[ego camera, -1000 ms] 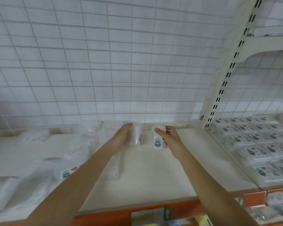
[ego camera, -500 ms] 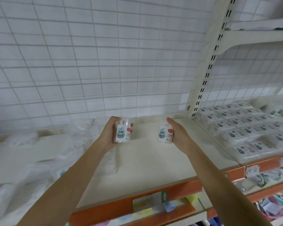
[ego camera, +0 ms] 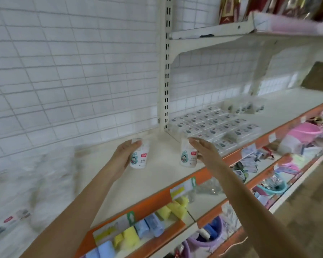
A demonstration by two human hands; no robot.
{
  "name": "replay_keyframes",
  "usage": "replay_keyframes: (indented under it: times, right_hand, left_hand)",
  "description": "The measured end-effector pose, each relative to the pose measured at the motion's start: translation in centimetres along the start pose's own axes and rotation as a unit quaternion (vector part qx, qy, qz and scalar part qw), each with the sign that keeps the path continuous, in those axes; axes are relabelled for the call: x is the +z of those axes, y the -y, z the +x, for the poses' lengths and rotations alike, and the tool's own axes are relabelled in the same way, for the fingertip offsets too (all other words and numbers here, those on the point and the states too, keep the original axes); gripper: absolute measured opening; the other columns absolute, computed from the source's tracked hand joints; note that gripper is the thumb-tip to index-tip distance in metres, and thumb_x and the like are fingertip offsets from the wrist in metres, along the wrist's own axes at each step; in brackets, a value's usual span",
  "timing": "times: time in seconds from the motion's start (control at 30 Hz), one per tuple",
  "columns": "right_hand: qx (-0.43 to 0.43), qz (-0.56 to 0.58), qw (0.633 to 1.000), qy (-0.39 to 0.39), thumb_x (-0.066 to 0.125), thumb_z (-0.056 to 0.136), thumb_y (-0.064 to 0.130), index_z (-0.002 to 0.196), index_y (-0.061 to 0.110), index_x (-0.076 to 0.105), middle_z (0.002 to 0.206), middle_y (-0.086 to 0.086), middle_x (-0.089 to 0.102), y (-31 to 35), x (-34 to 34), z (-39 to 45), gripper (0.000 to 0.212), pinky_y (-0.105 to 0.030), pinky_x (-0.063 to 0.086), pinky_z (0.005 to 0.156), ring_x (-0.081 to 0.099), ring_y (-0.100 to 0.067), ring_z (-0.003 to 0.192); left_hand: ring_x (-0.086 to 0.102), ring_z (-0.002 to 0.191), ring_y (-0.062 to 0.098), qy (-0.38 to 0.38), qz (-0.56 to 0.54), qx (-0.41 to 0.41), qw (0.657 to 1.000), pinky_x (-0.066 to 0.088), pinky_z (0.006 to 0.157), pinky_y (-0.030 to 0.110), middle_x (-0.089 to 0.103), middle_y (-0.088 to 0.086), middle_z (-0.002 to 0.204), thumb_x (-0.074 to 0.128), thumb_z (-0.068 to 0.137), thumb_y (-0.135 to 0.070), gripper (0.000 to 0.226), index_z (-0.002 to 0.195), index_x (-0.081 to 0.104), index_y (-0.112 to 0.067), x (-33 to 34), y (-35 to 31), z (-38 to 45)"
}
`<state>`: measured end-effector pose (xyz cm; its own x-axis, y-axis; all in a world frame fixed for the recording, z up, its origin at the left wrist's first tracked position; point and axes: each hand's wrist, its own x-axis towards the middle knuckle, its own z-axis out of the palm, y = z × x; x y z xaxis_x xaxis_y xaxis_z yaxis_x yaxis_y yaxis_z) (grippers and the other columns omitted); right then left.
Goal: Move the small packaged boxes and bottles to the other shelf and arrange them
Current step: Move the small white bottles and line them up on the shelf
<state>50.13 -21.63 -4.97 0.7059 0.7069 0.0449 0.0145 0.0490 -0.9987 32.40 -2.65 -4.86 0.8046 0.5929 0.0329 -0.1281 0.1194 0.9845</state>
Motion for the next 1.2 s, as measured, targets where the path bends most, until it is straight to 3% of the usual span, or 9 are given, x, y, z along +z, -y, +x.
replay_keyframes:
  times: [0.23, 0.37, 0.47, 0.6, 0.7, 0.8, 0.97, 1.1, 1.2]
  right_hand:
    - [-0.022, -0.037, 0.994, -0.097, 0.057, 0.089, 0.026, 0.108, 0.016, 0.061, 0.099, 0.000, 0.067, 0.7, -16.4, -5.0, 0.022, -0.033, 0.048, 0.080, 0.062, -0.018, 0.091]
    - [-0.021, -0.053, 0.985, -0.160, 0.055, 0.090, 0.026, 0.101, 0.018, 0.062, 0.097, 0.000, 0.067, 0.4, -25.9, -8.6, 0.016, -0.039, 0.051, 0.079, 0.062, -0.009, 0.082]
    - [-0.026, -0.039, 0.981, -0.188, 0.072, 0.069, 0.050, 0.098, 0.019, 0.063, 0.082, 0.008, 0.070, 0.2, -31.7, -11.5, 0.043, -0.026, 0.055, 0.073, 0.065, -0.004, 0.073]
    - [-0.012, -0.047, 0.970, -0.237, 0.063, 0.073, 0.044, 0.102, 0.020, 0.065, 0.082, 0.005, 0.071, -0.8, -38.0, -14.1, 0.037, -0.019, 0.050, 0.063, 0.066, -0.006, 0.074]
    - [-0.003, -0.036, 0.961, -0.274, 0.058, 0.090, 0.027, 0.107, 0.011, 0.065, 0.085, -0.004, 0.069, -1.7, -41.8, -14.3, 0.025, -0.016, 0.050, 0.060, 0.066, -0.008, 0.071]
    - [0.010, -0.024, 0.955, -0.296, 0.054, 0.090, 0.027, 0.102, 0.015, 0.065, 0.082, 0.001, 0.071, -2.5, -44.9, -13.2, 0.020, -0.024, 0.050, 0.068, 0.067, -0.007, 0.071]
    - [0.007, -0.030, 0.954, -0.299, 0.055, 0.087, 0.033, 0.104, 0.017, 0.064, 0.081, 0.003, 0.072, -2.5, -50.5, -8.5, 0.025, -0.022, 0.050, 0.065, 0.068, -0.010, 0.074]
    - [-0.008, -0.043, 0.960, -0.277, 0.068, 0.076, 0.046, 0.114, 0.014, 0.061, 0.099, -0.005, 0.070, -0.7, -54.8, -2.2, 0.050, -0.022, 0.049, 0.069, 0.067, -0.015, 0.088]
    - [-0.023, -0.046, 0.968, -0.247, 0.071, 0.072, 0.045, 0.111, 0.014, 0.061, 0.107, -0.005, 0.067, 0.9, -57.4, 3.4, 0.051, -0.023, 0.051, 0.071, 0.065, -0.013, 0.091]
  left_hand:
    - [0.068, 0.071, 0.015, 0.063, 0.017, -0.016, 0.998, 0.054, 0.060, 0.023, 0.073, 0.000, 0.075, 0.054, 0.089, -0.017, 0.013, 0.093, 0.065, -0.012, 16.9, 3.6, 2.7]
    - [0.067, 0.080, 0.022, 0.093, 0.032, -0.041, 0.994, 0.048, 0.080, 0.037, 0.073, 0.004, 0.081, 0.058, 0.088, -0.026, 0.014, 0.089, 0.067, -0.016, 26.6, 6.4, 4.1]
    - [0.064, 0.093, 0.028, 0.122, 0.039, -0.061, 0.990, 0.046, 0.089, 0.040, 0.072, 0.005, 0.085, 0.058, 0.088, -0.029, 0.016, 0.092, 0.066, -0.016, 33.3, 8.4, 5.1]
    - [0.066, 0.066, 0.011, 0.171, 0.041, -0.083, 0.981, 0.048, 0.055, 0.017, 0.066, 0.009, 0.087, 0.057, 0.088, -0.030, 0.025, 0.103, 0.062, -0.011, 40.7, 10.3, 5.3]
    - [0.062, 0.090, 0.023, 0.202, 0.056, -0.083, 0.974, 0.046, 0.077, 0.031, 0.066, 0.011, 0.098, 0.066, 0.075, -0.046, 0.028, 0.091, 0.067, -0.023, 44.4, 11.9, 6.5]
    - [0.058, 0.095, 0.023, 0.213, 0.082, -0.081, 0.970, 0.044, 0.090, 0.042, 0.063, 0.002, 0.098, 0.058, 0.086, -0.036, 0.004, 0.087, 0.057, -0.033, 47.8, 13.0, 8.7]
    - [0.059, 0.092, 0.021, 0.233, 0.081, -0.062, 0.967, 0.046, 0.073, 0.028, 0.065, 0.003, 0.095, 0.066, 0.078, -0.043, 0.020, 0.089, 0.059, -0.027, 53.3, 13.6, 14.3]
    - [0.063, 0.095, 0.024, 0.246, 0.105, -0.036, 0.963, 0.050, 0.081, 0.035, 0.068, 0.004, 0.098, 0.065, 0.052, -0.063, 0.056, 0.094, 0.062, -0.026, 57.0, 12.7, 20.8]
    - [0.062, 0.085, 0.017, 0.229, 0.097, -0.018, 0.968, 0.048, 0.064, 0.023, 0.066, 0.002, 0.093, 0.070, 0.066, -0.047, 0.038, 0.093, 0.061, -0.023, 59.2, 11.0, 25.9]
